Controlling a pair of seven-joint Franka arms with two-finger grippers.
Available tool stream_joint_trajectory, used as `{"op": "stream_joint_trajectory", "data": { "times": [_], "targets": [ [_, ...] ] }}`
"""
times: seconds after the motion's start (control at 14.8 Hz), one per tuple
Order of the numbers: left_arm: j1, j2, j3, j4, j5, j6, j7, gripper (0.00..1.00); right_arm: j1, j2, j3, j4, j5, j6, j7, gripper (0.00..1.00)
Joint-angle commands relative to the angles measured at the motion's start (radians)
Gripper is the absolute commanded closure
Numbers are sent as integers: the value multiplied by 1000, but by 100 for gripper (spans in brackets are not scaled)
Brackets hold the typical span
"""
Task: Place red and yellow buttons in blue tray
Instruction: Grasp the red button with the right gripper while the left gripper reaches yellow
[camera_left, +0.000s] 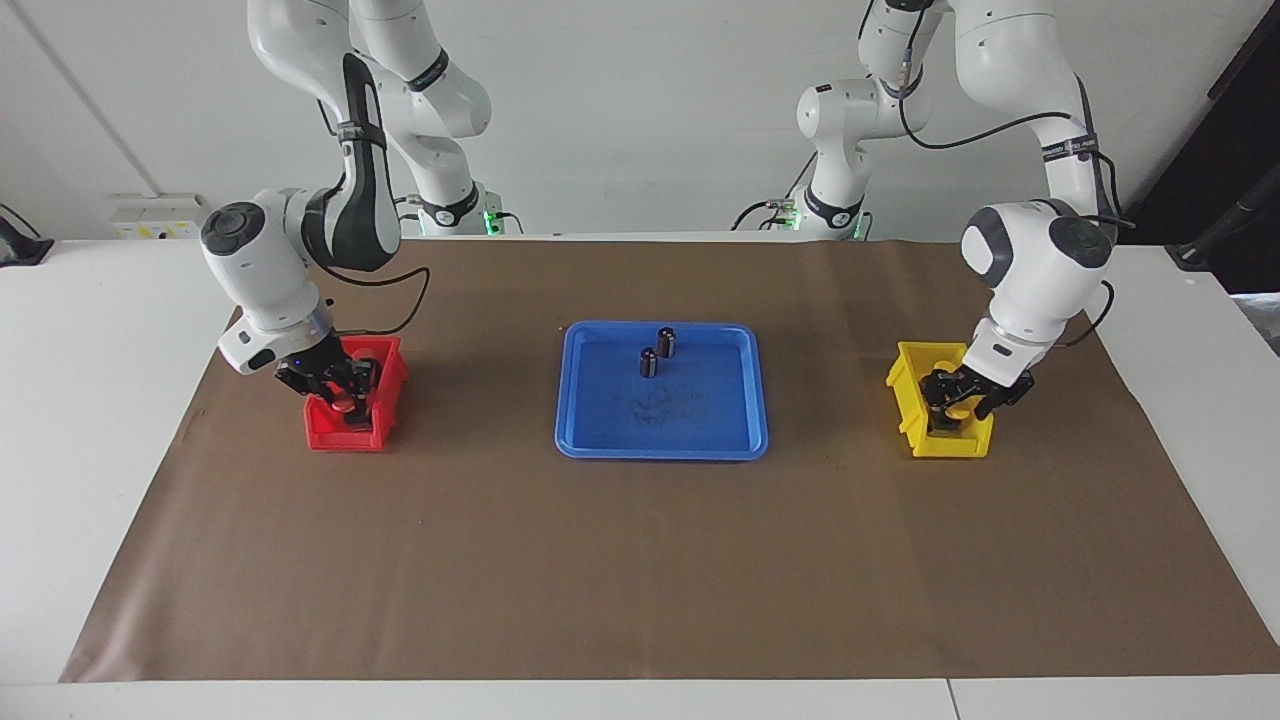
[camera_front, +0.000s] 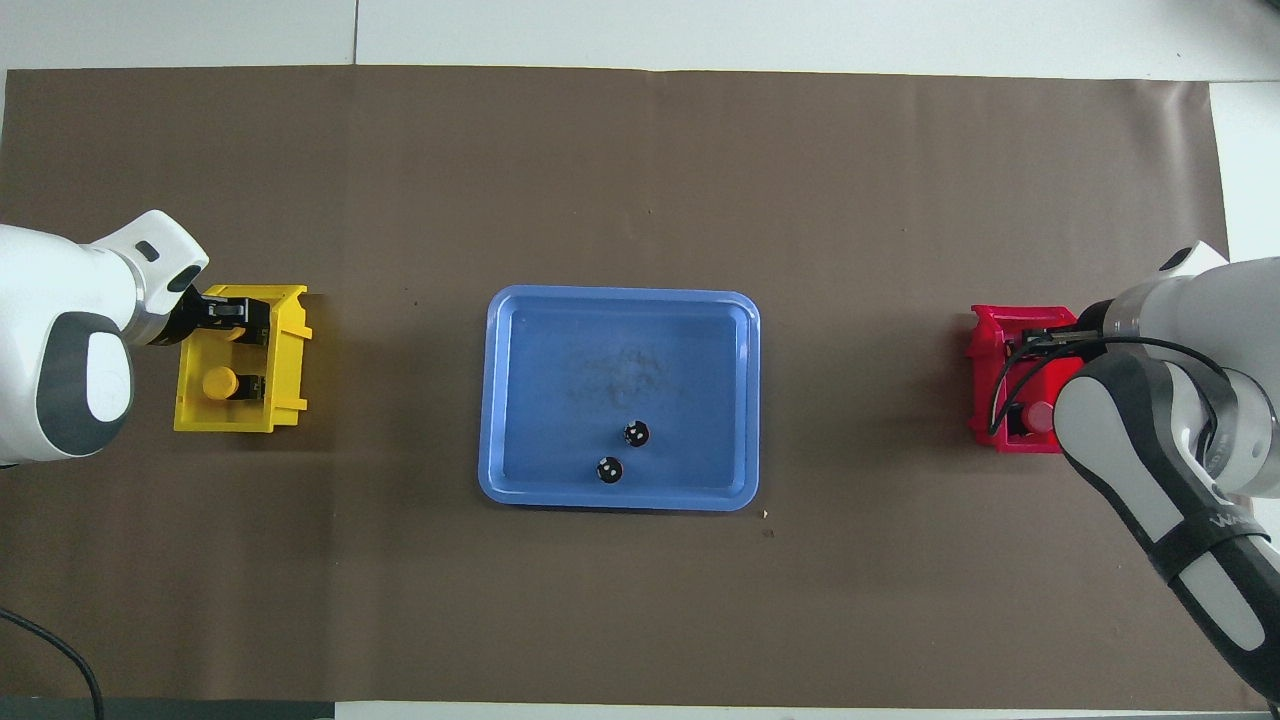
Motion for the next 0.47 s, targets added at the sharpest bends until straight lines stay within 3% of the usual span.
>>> {"op": "stream_joint_trajectory", "data": {
  "times": [0.0,0.2,0.27,0.34,0.41],
  "targets": [
    [-1,-3,0,-16,22,27,-18,26,-11,15,4,156,1,-184,-41,87],
    [4,-4,0,-16,22,20,-16,30,0,31,10,354,0,-415,-43,87],
    [4,-4,0,-16,22,15,-19,45,7,32,14,411,1,-477,-37,87],
    [7,-4,0,-16,22,12,-18,75,41,44,14,481,1,-540,-5,87],
    [8,-4,0,-16,22,12,-19,89,78,78,14,550,1,-583,67,87]
  ]
}}
